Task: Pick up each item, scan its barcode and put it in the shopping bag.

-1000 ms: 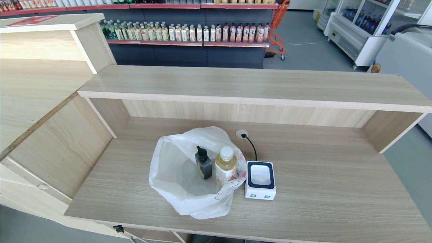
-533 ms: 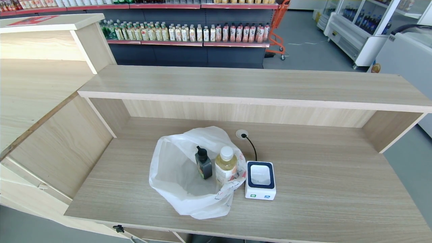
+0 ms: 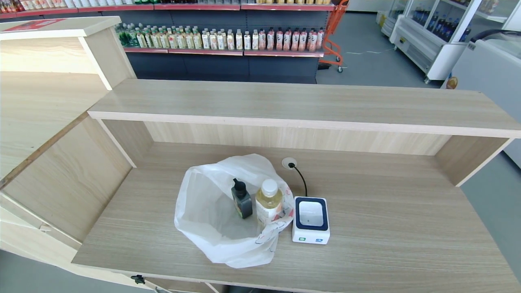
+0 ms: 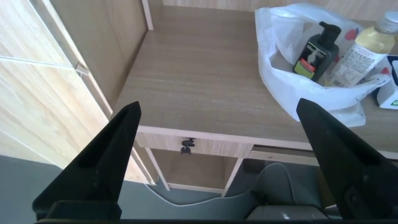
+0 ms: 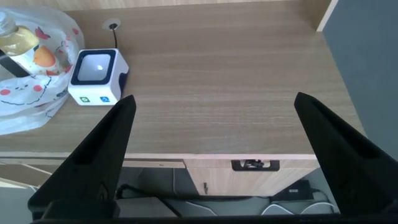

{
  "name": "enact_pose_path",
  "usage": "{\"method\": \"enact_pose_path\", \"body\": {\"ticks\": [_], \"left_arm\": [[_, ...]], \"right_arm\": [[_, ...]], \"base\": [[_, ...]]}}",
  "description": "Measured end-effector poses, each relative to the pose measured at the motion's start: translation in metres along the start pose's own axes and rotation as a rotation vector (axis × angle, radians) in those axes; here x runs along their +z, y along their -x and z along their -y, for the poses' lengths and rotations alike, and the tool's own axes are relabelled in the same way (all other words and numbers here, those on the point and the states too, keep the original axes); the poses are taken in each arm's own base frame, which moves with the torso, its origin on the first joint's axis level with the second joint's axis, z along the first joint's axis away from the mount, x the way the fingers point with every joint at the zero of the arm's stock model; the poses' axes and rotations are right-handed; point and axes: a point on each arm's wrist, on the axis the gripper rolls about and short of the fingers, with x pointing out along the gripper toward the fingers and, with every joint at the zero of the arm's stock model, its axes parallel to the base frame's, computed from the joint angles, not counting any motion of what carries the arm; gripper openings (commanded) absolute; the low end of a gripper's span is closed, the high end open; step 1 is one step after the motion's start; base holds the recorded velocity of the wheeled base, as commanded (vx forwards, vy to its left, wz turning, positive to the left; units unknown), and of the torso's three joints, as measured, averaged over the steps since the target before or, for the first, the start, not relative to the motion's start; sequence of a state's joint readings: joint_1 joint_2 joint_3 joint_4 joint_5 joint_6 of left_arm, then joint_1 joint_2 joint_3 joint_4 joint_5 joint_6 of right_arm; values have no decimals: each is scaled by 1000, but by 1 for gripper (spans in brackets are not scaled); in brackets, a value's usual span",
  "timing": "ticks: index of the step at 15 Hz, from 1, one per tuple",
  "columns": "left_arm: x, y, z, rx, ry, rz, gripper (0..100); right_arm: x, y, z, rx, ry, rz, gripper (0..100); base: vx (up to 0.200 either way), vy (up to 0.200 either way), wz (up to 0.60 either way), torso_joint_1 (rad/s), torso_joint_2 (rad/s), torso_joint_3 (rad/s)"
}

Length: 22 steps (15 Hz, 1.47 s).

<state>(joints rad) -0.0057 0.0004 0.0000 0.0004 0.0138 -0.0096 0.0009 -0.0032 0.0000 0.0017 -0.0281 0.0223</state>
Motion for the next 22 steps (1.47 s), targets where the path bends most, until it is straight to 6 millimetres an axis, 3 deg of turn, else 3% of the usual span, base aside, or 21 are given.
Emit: {"method": "enact_pose_path", "body": {"ticks": [13,19,22], "left_arm": [[0,0,0,0,-16,0,100],[0,0,0,0,-13,0,100],[0,0,0,-1,-13,0,100]], "right_arm": [[0,0,0,1,2,0,100],[0,0,0,1,2,-1,100],[0,0,0,0,5,-1,100]], "base": [[31,-15,0,1,1,1],[0,200,0,3,3,1],[0,0,0,0,0,0]]}}
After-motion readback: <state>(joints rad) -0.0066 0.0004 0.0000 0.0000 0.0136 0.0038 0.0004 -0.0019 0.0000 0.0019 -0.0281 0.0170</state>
